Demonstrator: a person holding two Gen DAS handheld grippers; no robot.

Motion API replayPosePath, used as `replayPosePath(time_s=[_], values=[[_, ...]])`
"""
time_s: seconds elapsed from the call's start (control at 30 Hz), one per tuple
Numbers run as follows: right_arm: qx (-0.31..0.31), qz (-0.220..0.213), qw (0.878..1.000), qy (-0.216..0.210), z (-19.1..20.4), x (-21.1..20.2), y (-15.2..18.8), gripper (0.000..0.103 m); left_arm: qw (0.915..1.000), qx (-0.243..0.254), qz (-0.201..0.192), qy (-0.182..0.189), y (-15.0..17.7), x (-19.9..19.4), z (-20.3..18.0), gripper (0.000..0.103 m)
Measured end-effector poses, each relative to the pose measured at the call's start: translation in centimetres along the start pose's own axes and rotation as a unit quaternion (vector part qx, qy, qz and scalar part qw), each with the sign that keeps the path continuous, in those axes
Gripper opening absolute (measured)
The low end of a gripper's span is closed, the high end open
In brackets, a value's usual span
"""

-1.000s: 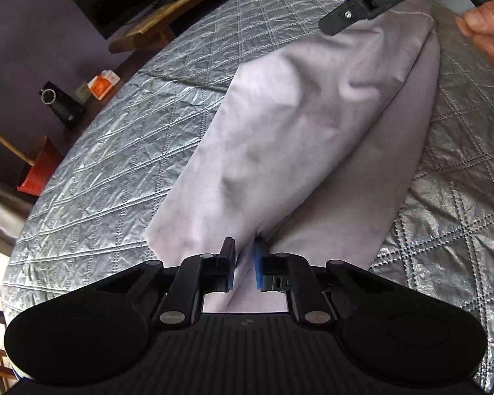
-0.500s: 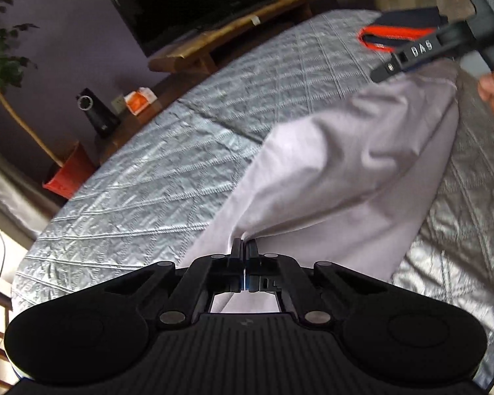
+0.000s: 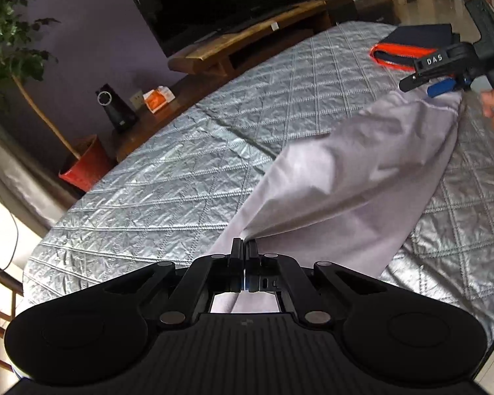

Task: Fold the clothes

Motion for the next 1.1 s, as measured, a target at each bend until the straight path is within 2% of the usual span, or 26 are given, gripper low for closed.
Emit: replayPosePath(time_s=[0.17,0.57,0.7,0.83,0.9,0.97,1.03,1.1], values=[[0.036,-0.013,0.999,-0.018,-0.6,-0.4,-0.4,0.069,0.9991,0.038,0.016,-0.014,1.0,0.2,-0.8,0.000],[-0.001,0.008,1.000,-0.009,-0.1,0.2,0.0,0.073,0.9873,0.140,0.056,-0.048,3.8,1.3,-2.8,0.001],[-0.021,0.010,1.000,-0.001,0.1,0.4,0.1,0.073,0.9874,0.148,0.055,-0.006,4.3,1.1,-4.1,0.004],[-0.028,0.011,1.000,0.003,0.1,0.4,0.2,0.073,0.9836,0.158,0.086,0.015,5.7,1.4,-4.0,0.007],[-0.038,0.011,0.999,0.008,0.3,0.3,0.2,0.073,0.9845,0.145,0.095,0.025,6.1,1.2,-3.3,0.008],[-0.058,0.008,0.998,0.014,0.7,0.1,0.2,0.073,0.9895,0.104,0.098,0.023,6.2,1.0,-1.7,0.010],[-0.082,-0.007,0.996,0.022,1.4,-0.4,0.0,0.073,0.9945,0.042,0.096,0.001,5.9,1.0,0.9,0.022],[-0.141,-0.040,0.989,0.010,3.7,-1.5,-0.1,0.073,0.9956,-0.027,0.087,-0.024,5.1,1.0,3.9,0.030]])
Point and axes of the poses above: each gripper's, at about its wrist camera, not at the fingertips, and x roughly the way its jaws point, z to its left, y to its underside, the point moved 9 cm from there along x, roughly the way its jaws point, and after that the axes turned 1 degree about -y, right-handed, at the moved point
